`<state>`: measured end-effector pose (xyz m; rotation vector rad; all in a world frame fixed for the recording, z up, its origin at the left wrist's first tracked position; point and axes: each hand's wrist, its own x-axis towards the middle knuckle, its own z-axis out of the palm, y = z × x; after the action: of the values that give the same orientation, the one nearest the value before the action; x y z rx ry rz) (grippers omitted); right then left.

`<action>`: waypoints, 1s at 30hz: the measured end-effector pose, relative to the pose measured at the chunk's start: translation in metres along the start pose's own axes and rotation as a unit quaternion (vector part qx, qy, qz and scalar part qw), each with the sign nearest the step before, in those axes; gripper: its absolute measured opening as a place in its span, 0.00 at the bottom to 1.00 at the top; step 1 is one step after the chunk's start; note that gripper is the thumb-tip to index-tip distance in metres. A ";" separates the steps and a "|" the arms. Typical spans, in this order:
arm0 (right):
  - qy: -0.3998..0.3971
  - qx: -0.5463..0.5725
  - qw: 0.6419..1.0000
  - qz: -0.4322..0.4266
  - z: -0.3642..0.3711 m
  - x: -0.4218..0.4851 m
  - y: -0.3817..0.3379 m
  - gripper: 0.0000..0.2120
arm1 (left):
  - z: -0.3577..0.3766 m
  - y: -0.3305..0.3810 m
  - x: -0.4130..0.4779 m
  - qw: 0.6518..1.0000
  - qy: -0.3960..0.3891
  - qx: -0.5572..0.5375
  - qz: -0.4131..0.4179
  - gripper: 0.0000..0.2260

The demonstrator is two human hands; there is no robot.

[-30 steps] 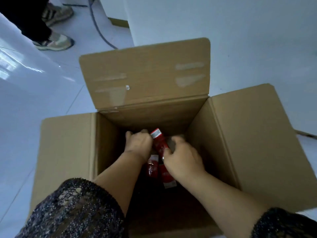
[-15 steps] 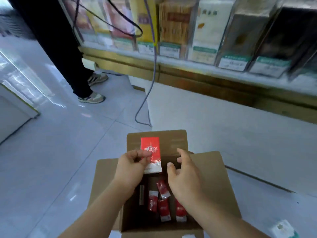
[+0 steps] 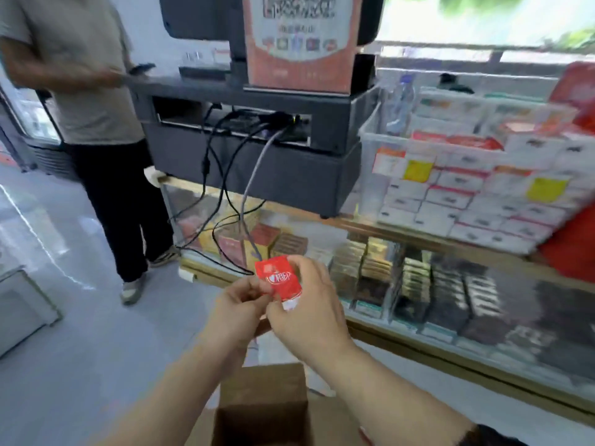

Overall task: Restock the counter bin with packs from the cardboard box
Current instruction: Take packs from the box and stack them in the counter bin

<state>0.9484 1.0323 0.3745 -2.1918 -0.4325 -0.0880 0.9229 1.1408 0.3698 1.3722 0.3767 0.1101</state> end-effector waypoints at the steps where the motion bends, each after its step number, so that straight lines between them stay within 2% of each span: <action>1: 0.004 -0.004 1.000 -0.014 -0.015 0.005 -0.013 0.29 | 0.005 0.018 -0.003 1.000 -0.004 0.000 0.006 0.11; 7: 0.013 -0.068 0.994 -0.079 -0.088 0.023 -0.071 0.28 | 0.041 0.107 -0.020 0.999 -0.019 0.004 0.032 0.11; 13: 0.101 -0.133 0.985 -0.047 -0.157 0.031 -0.096 0.23 | 0.101 0.173 -0.045 0.995 -0.088 0.019 0.053 0.09; 16: 0.148 -0.156 0.977 -0.001 -0.194 0.044 -0.100 0.22 | 0.125 0.196 -0.045 0.990 -0.121 0.016 0.067 0.08; 20: 0.216 -0.210 0.949 0.095 -0.238 0.087 -0.089 0.23 | 0.137 0.218 -0.035 0.986 -0.143 0.017 0.081 0.08; 24: 0.199 -0.260 0.928 0.179 -0.257 0.125 -0.074 0.22 | 0.135 0.232 -0.018 0.985 -0.149 0.018 0.086 0.09; 30: 0.169 -0.333 0.895 0.245 -0.248 0.152 -0.046 0.23 | 0.120 0.246 0.010 0.985 -0.148 0.017 0.090 0.09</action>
<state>1.0976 0.9056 0.5947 -2.8111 0.4227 -0.3807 1.0059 1.0820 0.6239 1.4311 0.0062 0.0478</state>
